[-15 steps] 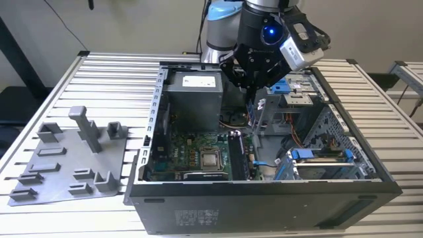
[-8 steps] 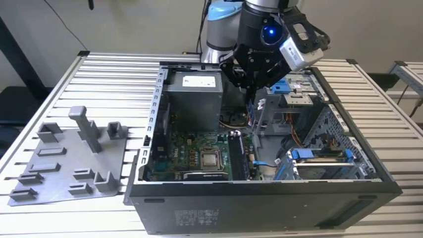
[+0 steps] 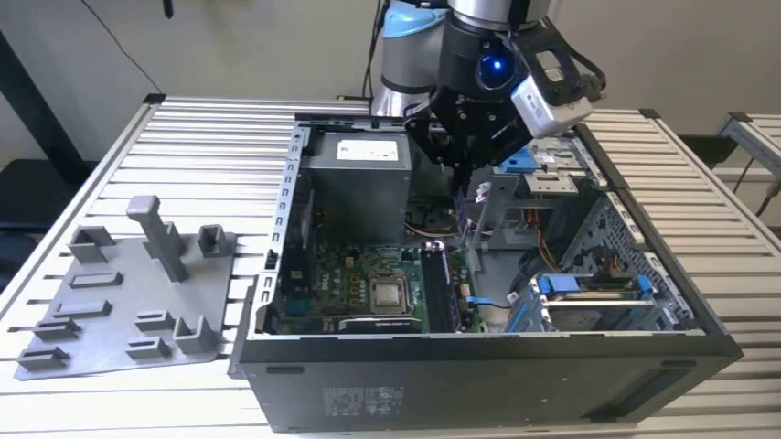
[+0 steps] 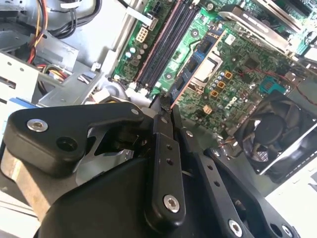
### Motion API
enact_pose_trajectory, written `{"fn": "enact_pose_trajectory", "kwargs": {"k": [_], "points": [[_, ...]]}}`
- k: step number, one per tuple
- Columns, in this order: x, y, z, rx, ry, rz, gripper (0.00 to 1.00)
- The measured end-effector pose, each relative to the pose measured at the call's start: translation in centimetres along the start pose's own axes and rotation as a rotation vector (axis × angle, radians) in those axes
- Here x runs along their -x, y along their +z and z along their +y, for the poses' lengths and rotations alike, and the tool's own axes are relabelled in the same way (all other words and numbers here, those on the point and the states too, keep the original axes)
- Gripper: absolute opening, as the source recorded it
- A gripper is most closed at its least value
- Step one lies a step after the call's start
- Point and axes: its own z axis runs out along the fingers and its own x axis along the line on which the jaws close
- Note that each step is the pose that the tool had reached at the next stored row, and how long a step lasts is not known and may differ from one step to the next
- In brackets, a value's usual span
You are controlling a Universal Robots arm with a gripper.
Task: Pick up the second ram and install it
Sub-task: 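Insert the second ram into the second slot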
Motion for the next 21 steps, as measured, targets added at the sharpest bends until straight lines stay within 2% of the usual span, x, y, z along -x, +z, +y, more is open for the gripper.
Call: {"fn": "enact_pose_trajectory", "kwargs": {"k": [13, 16, 21], "points": [[-0.06, 2.26, 0.10, -0.0009, -0.014, -0.0003, 0.14], [-0.07, 2.81, 0.10, -0.0007, -0.015, -0.0042, 0.14], [-0.10, 3.73, 0.10, -0.0007, -0.013, -0.0050, 0.14]]}}
